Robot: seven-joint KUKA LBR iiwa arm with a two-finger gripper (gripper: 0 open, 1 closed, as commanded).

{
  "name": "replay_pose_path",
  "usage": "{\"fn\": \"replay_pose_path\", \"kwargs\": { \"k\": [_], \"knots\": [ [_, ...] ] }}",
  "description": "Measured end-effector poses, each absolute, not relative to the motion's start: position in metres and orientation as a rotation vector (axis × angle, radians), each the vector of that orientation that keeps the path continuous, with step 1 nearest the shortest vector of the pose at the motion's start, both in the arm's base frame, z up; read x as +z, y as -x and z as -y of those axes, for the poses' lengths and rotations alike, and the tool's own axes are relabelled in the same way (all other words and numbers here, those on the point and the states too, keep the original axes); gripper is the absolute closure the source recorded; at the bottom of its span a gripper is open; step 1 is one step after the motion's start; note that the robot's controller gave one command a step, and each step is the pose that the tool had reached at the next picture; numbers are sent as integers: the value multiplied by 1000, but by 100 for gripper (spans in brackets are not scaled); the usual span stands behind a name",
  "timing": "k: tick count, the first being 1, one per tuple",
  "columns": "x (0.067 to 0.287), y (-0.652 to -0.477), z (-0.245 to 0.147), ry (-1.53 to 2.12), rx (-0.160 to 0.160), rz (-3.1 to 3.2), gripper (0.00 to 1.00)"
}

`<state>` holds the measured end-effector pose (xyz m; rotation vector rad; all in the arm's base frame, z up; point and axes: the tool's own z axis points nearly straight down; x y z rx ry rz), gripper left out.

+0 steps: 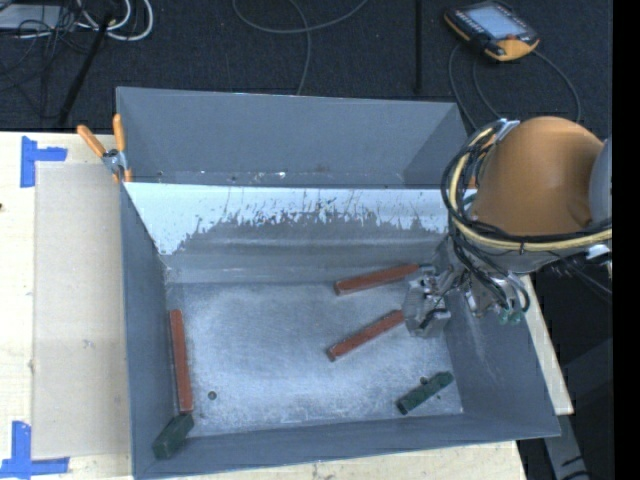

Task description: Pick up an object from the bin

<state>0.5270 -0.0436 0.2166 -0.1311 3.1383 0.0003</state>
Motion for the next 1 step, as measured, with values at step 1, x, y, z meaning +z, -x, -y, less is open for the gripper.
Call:
{"fn": "replay_pose_path", "kwargs": {
  "k": [1],
  "knots": [
    [98, -536, 40, -199, 1, -3133, 0]
  ]
}}
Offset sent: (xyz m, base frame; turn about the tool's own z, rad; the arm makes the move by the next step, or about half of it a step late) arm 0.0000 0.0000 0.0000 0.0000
